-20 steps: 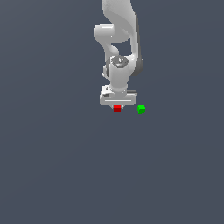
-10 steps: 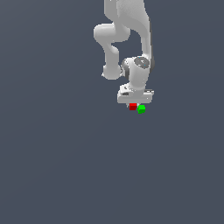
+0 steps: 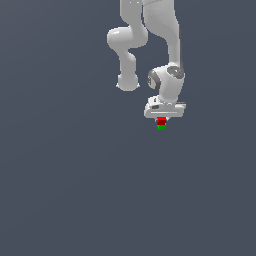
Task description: Stack the red cube on top of the green cube.
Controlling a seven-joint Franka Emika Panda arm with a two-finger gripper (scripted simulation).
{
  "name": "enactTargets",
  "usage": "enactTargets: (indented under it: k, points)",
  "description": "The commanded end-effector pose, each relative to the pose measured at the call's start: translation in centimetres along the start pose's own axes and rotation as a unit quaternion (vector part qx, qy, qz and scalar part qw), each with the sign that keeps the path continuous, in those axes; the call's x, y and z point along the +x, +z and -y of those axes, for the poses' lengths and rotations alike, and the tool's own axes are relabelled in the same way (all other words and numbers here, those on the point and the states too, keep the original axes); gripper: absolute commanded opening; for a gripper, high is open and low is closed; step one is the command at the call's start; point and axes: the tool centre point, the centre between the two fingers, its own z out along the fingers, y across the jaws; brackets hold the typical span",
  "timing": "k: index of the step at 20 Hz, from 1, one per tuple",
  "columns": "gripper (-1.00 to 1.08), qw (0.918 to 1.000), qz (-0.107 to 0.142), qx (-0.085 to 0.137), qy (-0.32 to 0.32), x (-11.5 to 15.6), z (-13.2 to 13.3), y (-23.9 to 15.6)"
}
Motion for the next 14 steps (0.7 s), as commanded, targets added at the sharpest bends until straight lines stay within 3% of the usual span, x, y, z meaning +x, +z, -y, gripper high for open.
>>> enactTargets:
  k: [1, 10, 11, 14]
  points:
    - [-1.00, 1.0000, 0.000, 0.000, 0.001, -0.13, 0.77, 0.13]
    - [-1.00, 1.0000, 0.000, 0.000, 0.001, -0.06, 0.94, 0.15]
    - [1.00, 1.0000, 0.000, 0.000, 0.001, -0.06, 0.94, 0.15]
    - [1.00, 1.0000, 0.000, 0.000, 0.001, -0.06, 0.94, 0.15]
